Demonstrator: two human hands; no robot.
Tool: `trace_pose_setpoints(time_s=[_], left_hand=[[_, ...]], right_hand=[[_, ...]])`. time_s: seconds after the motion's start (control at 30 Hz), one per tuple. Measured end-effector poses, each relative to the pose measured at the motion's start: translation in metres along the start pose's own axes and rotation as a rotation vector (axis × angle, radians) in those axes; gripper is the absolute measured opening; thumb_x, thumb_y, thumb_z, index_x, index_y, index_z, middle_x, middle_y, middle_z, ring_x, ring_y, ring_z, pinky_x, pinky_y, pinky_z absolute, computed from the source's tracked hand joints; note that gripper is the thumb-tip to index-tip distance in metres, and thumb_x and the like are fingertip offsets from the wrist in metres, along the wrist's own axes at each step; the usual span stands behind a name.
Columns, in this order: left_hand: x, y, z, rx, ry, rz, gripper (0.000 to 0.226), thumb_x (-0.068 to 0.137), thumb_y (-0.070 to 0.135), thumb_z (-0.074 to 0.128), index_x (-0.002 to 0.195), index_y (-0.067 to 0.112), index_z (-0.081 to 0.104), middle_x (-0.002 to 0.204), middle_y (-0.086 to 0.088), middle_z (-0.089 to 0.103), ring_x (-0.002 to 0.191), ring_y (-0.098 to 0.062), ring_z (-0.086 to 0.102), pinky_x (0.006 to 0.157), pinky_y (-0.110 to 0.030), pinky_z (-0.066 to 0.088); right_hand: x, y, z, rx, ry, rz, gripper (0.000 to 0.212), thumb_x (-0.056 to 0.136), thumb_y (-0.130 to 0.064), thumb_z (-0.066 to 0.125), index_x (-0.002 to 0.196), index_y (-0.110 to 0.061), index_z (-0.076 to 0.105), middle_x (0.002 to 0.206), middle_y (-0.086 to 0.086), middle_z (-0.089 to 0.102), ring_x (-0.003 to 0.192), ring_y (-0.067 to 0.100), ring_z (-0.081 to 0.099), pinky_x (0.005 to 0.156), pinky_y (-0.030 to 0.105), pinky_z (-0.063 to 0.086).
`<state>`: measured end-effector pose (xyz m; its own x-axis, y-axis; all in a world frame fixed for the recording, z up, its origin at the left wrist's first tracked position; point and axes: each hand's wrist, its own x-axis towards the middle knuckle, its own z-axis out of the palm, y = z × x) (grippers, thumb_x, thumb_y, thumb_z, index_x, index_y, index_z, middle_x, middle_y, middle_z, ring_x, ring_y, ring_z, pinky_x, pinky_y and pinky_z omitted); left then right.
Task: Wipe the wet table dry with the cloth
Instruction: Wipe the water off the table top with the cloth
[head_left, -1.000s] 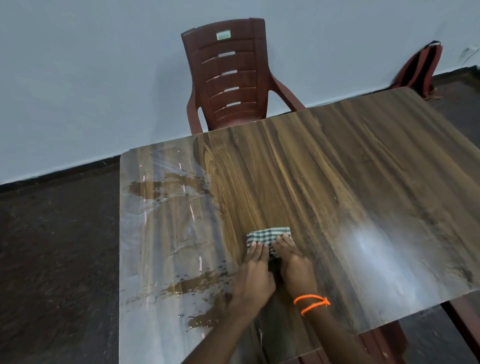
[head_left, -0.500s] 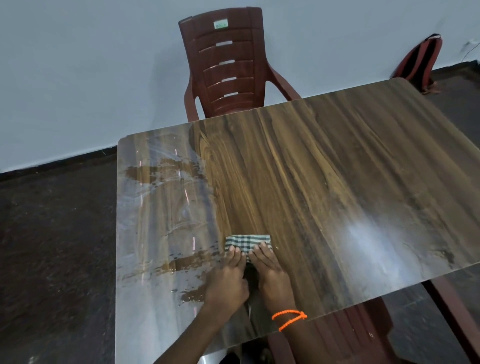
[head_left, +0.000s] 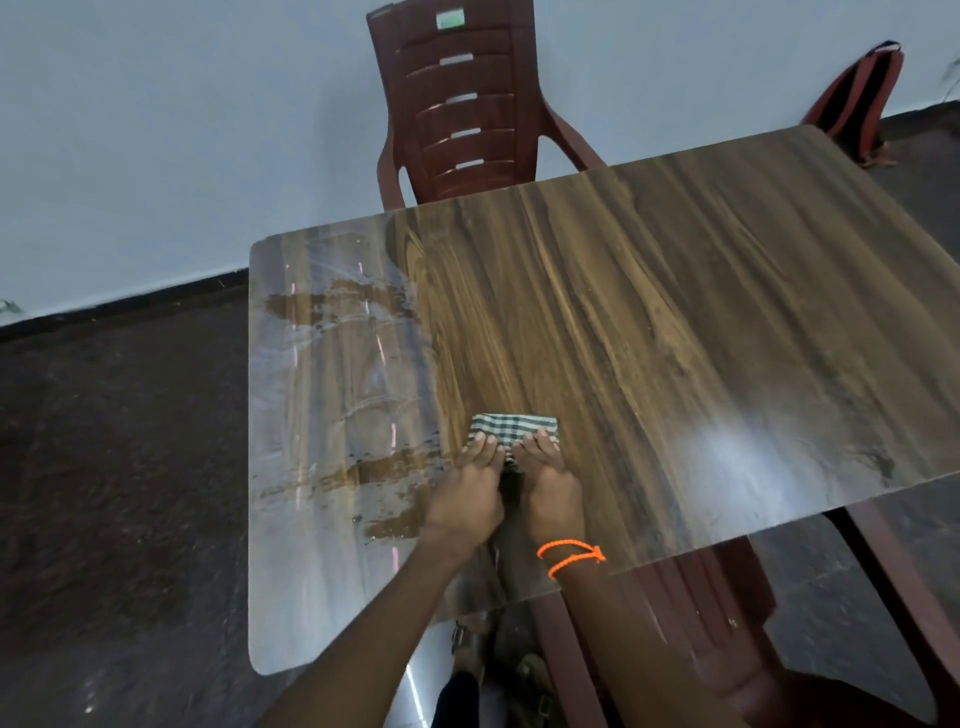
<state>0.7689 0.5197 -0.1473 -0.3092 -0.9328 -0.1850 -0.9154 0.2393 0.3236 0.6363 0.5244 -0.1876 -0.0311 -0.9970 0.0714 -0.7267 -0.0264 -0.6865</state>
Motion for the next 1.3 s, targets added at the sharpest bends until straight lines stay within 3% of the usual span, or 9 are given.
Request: trace_pose_setpoints(time_s=[0.1,0.23,0.33,0.43,0.63,0.8,0.9,1.07,1.3], left_hand=[[-0.027,-0.006,0.005,0.02,-0.049,-0.062,0.064,0.085,0.013,0.048,0.148,0.015,0.037,0.158,0.001,0.027,0.147,-0.013,0.017,0.116,-0.038,0.019],[-0.078,0.009,0.024,-0.003,-0.076,0.009,0.064,0.082,0.013,0.053,0.145,0.011,0.043,0.154,-0.005,0.036,0.145,-0.015,0.024,0.12,-0.029,0.0],[-0.1,0.025,0.034,-0.068,-0.042,0.072,0.064,0.085,0.01,0.036,0.149,0.009,0.032,0.158,-0.004,0.021,0.148,-0.017,0.013,0.12,-0.031,0.018],[-0.096,0.046,0.039,-0.037,-0.063,0.099,0.065,0.079,0.018,0.029,0.139,0.005,0.05,0.147,-0.011,0.045,0.142,-0.022,0.033,0.115,-0.031,0.025],[-0.048,0.046,0.018,0.0,-0.013,0.077,0.063,0.085,0.008,0.047,0.147,0.005,0.035,0.157,-0.01,0.028,0.148,-0.02,0.016,0.118,-0.027,0.01],[-0.065,0.016,0.017,-0.057,-0.006,0.037,0.063,0.082,0.004,0.048,0.145,0.007,0.042,0.155,-0.007,0.033,0.147,-0.017,0.02,0.118,-0.029,0.02],[-0.103,0.007,0.03,-0.056,-0.041,0.044,0.06,0.08,0.003,0.052,0.139,0.002,0.048,0.15,-0.014,0.04,0.145,-0.02,0.023,0.119,-0.033,0.021],[-0.156,0.029,0.045,-0.047,-0.027,0.035,0.059,0.078,0.02,0.036,0.13,0.001,0.058,0.139,-0.013,0.054,0.137,-0.024,0.042,0.113,-0.036,0.032],[-0.121,0.082,0.054,-0.082,-0.026,0.038,0.059,0.079,0.02,0.048,0.134,0.0,0.053,0.143,-0.014,0.051,0.14,-0.024,0.036,0.119,-0.035,0.021]], right_hand=[[-0.034,-0.003,0.009,0.031,-0.057,-0.045,0.045,0.085,-0.014,0.036,0.117,-0.009,0.067,0.124,0.006,0.064,0.129,0.022,0.047,0.107,0.027,0.034],[-0.082,0.012,-0.006,0.083,-0.074,-0.103,0.042,0.087,-0.014,0.04,0.12,-0.011,0.066,0.129,0.004,0.061,0.132,0.017,0.042,0.112,0.034,0.029],[-0.105,0.027,-0.022,0.106,-0.036,-0.104,0.04,0.09,-0.009,0.041,0.122,-0.014,0.065,0.133,0.0,0.058,0.135,0.017,0.04,0.116,0.036,0.023],[-0.11,0.049,-0.036,0.094,0.014,-0.12,0.047,0.083,0.011,0.055,0.121,-0.014,0.065,0.133,-0.002,0.057,0.135,0.018,0.041,0.115,0.041,0.027],[-0.063,0.038,-0.026,0.085,0.046,0.015,0.042,0.083,-0.003,0.041,0.114,-0.008,0.069,0.126,0.009,0.062,0.131,0.019,0.044,0.111,0.016,0.024],[-0.076,0.011,0.004,0.078,0.026,0.042,0.04,0.084,0.0,0.046,0.117,-0.007,0.067,0.129,0.011,0.06,0.134,0.023,0.041,0.109,0.034,0.035],[-0.116,0.002,0.012,0.138,0.003,0.021,0.038,0.086,0.004,0.053,0.12,-0.007,0.065,0.133,0.012,0.057,0.136,0.022,0.037,0.114,0.031,0.027],[-0.166,0.008,-0.008,0.138,-0.056,-0.044,0.043,0.083,0.006,0.061,0.123,-0.01,0.064,0.135,0.006,0.056,0.136,0.019,0.038,0.109,0.047,0.035],[-0.151,0.03,-0.056,0.134,0.102,0.064,0.044,0.077,0.001,0.044,0.112,-0.006,0.07,0.127,0.008,0.06,0.129,0.017,0.048,0.108,0.034,0.038]])
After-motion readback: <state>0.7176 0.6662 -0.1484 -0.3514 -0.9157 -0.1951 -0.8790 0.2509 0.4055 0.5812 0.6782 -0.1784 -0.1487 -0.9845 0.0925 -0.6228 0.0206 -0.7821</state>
